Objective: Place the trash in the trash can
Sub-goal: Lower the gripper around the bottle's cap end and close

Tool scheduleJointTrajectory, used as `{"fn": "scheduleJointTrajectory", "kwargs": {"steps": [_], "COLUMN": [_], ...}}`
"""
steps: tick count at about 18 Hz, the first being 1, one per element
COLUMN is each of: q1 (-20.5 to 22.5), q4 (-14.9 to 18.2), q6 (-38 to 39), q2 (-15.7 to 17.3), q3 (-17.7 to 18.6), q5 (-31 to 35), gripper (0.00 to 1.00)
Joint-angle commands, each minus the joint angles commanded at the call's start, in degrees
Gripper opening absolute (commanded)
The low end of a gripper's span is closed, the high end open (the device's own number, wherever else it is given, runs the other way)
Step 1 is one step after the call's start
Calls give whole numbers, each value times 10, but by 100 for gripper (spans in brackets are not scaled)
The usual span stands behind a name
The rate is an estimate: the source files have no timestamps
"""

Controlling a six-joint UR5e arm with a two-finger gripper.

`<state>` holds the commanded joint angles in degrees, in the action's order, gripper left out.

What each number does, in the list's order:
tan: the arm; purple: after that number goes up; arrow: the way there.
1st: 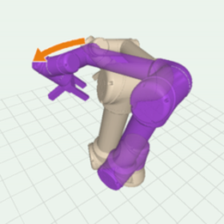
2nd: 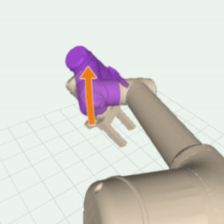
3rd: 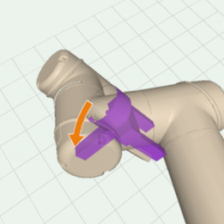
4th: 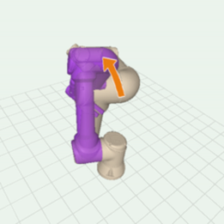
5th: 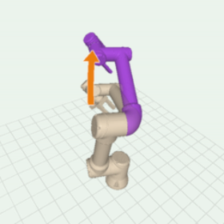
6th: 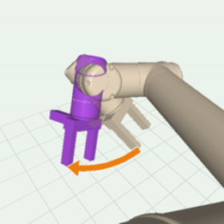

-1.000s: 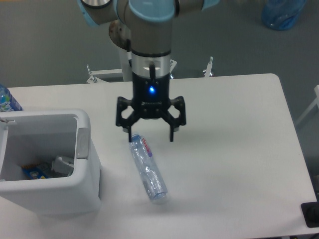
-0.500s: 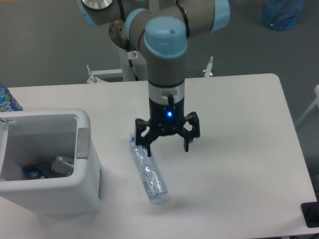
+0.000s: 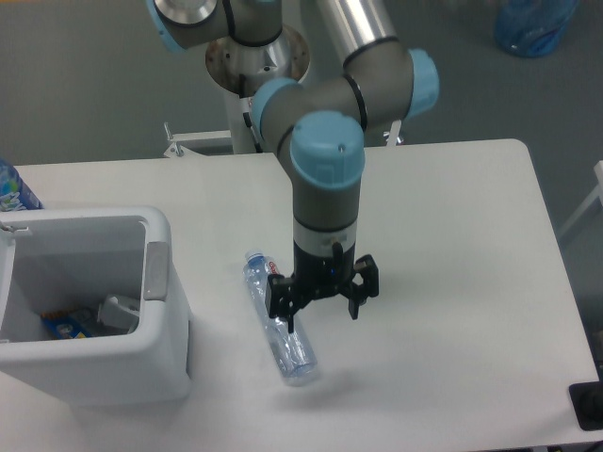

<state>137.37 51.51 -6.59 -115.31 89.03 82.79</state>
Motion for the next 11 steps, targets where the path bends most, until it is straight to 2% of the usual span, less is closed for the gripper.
{"fn": "scheduleJointTrajectory", "kwargs": {"steps": [3, 11], "q1": [-11, -29], "q4": [-14, -24], "q6": [1, 11], "q2": [-30, -69], "q3": [-7, -3], "q5": [0, 3], "gripper": [100, 100]}}
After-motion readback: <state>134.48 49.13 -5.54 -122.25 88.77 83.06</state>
